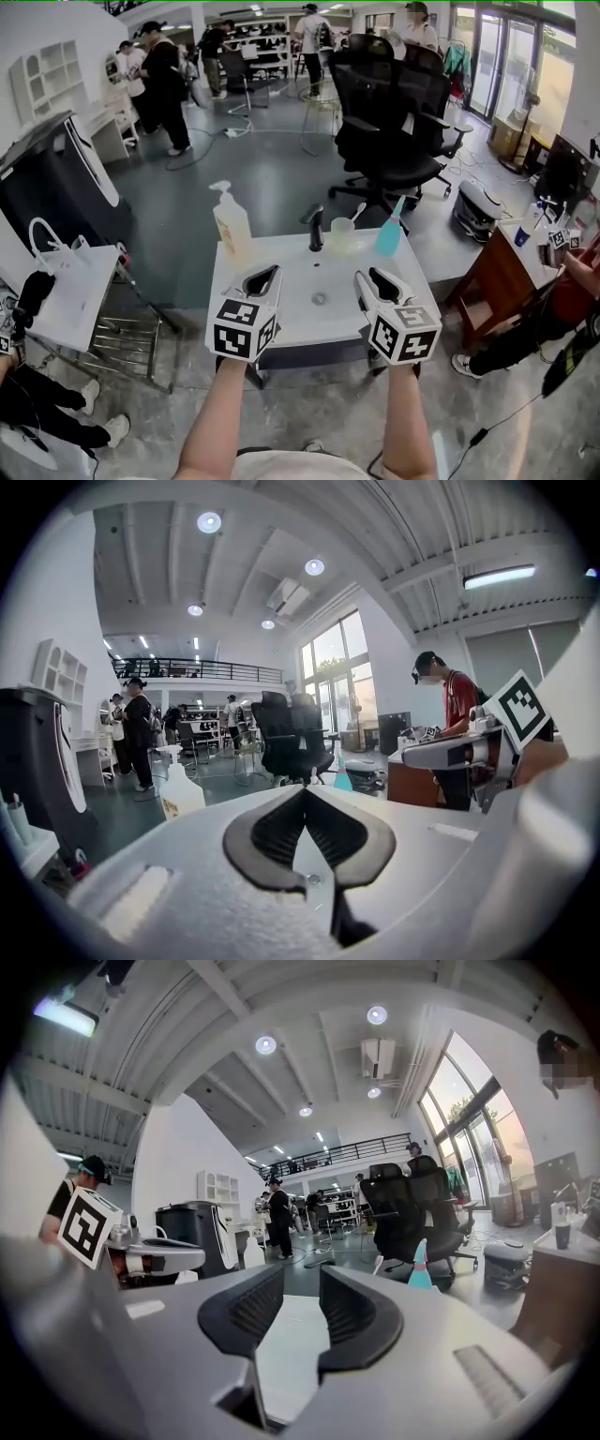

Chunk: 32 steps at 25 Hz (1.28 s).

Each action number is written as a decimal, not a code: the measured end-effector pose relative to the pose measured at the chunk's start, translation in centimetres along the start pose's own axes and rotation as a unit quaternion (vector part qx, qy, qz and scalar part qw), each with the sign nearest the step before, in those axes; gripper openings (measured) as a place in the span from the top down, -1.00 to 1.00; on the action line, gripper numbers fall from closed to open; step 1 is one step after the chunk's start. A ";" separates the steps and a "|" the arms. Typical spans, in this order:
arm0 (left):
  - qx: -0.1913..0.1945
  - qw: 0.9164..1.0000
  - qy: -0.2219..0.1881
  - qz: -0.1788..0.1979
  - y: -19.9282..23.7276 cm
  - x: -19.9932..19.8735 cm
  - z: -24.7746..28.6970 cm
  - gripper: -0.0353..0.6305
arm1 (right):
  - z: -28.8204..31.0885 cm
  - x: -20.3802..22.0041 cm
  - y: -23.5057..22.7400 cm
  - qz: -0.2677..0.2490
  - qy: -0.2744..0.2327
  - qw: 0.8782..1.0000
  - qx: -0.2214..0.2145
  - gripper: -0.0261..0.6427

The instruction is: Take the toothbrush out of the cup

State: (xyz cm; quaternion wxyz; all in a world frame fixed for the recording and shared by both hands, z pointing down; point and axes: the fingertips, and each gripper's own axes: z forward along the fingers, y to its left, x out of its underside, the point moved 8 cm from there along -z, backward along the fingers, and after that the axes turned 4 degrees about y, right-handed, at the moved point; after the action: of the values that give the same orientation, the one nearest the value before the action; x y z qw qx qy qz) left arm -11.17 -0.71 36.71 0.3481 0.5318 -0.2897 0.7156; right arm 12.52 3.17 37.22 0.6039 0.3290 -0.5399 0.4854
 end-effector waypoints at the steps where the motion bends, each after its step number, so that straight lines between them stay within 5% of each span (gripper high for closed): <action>1: 0.002 1.000 -0.008 -0.005 -0.2 -0.1 0.1 0.89 | 0.1 0.0 -0.2 0.001 0.000 1.000 -0.003 0.56; 19: 0.007 1.000 -0.009 -0.019 -0.3 -0.9 3.8 0.89 | 2.1 -0.3 -3.6 0.002 0.000 1.000 -0.010 0.50; 32: 0.002 1.000 0.001 -0.023 5.6 -2.2 12.0 0.89 | 11.1 -2.7 -6.6 -0.013 0.016 1.000 -0.006 0.50</action>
State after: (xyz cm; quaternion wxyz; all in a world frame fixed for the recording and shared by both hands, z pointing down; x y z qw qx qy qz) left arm -8.52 -13.84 37.53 0.3631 0.5385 -0.2755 0.7088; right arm 15.15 -9.78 37.69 0.6208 0.3245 -0.5287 0.4793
